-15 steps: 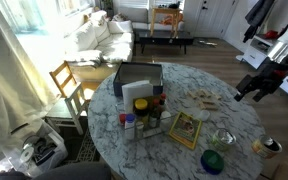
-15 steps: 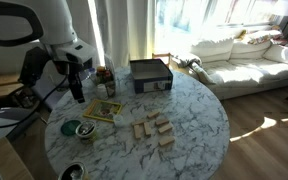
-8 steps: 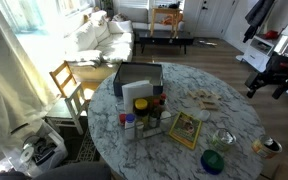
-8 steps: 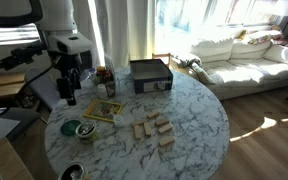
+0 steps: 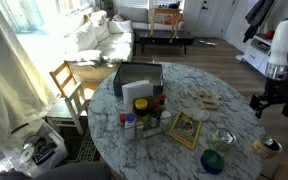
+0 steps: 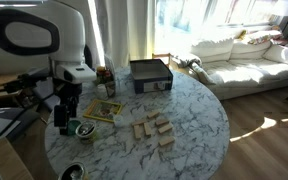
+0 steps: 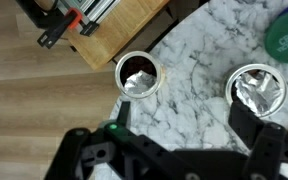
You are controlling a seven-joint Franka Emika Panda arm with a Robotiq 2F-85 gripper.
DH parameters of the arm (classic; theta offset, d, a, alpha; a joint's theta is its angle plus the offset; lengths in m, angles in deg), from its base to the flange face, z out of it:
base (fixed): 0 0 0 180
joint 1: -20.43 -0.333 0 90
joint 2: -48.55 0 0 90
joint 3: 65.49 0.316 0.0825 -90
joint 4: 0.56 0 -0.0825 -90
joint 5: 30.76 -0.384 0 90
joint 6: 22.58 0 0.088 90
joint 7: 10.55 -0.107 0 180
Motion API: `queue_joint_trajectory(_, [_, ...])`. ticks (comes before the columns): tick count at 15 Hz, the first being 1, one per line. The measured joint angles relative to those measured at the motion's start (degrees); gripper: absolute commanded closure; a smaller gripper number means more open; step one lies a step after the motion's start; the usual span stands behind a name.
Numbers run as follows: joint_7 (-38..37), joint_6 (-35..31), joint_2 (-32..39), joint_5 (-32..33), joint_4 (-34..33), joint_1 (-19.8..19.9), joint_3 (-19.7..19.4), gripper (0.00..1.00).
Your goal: Take the lids off the cans than stack the cans
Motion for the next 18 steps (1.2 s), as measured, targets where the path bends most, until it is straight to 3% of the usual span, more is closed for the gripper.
queue_joint_trajectory(6, [-0.7,-2.3,3.8,0.3,1.1,0.1,-0.4,0.00])
queue_joint_trajectory(8, [-4.2,-2.3,5.1,0.4,1.2,0.4,-0.9,0.00])
queue_joint_trajectory(11, [-7.7,-3.6,8.8,-0.2,1.2,0.8,-3.1,0.00])
queue_joint_trajectory(18, [-7.6,-10.6,17.2,-5.3,1.2,0.9,-7.4,0.02])
